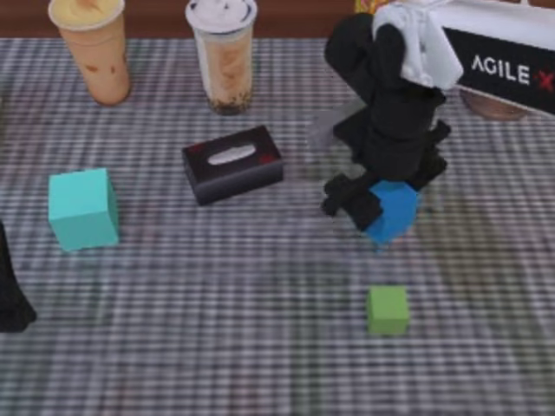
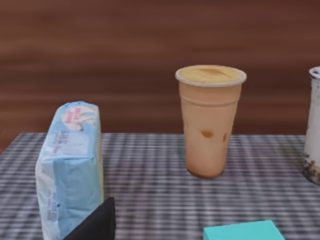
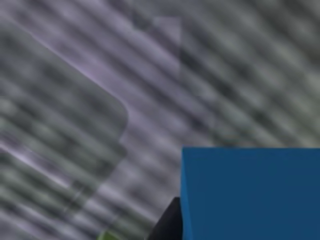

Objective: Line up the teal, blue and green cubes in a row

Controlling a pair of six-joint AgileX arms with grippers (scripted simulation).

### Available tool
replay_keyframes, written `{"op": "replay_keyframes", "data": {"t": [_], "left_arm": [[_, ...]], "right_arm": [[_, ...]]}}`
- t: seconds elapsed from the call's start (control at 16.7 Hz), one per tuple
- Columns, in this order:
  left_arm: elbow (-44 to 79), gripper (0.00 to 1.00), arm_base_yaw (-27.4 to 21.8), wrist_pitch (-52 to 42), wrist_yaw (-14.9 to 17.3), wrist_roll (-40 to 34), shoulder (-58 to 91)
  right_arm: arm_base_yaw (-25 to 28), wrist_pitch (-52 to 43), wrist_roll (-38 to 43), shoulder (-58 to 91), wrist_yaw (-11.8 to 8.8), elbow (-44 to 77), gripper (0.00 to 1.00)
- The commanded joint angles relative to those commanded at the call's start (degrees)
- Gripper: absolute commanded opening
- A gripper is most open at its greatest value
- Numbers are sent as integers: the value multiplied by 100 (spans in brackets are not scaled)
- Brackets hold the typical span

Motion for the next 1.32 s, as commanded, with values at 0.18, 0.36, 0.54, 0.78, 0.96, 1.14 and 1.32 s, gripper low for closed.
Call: {"op": "replay_keyframes", "data": {"t": [0.18,0.36,0.54,0.78,0.96,1.14,1.32], "left_arm": [[0,100,0,0,0,0,0],[0,100,0,0,0,0,0],[0,100,0,0,0,0,0],[0,100,0,0,0,0,0],[0,100,0,0,0,0,0],[0,100,0,0,0,0,0],[0,100,0,0,0,0,0]], "right_arm": [[2,-155,1,-81,-1,124,0],[-19,-141,24,-61,-3,111,0],[124,-151,410,-104,6,85,0],[549,-208,1765,-221,27,-62,0],[924,-263,3219,-360,39,-289,0],[1259,-263,4438,-565,53,-511,0],[1479,-197,5141,-789,74,-640,0]]}}
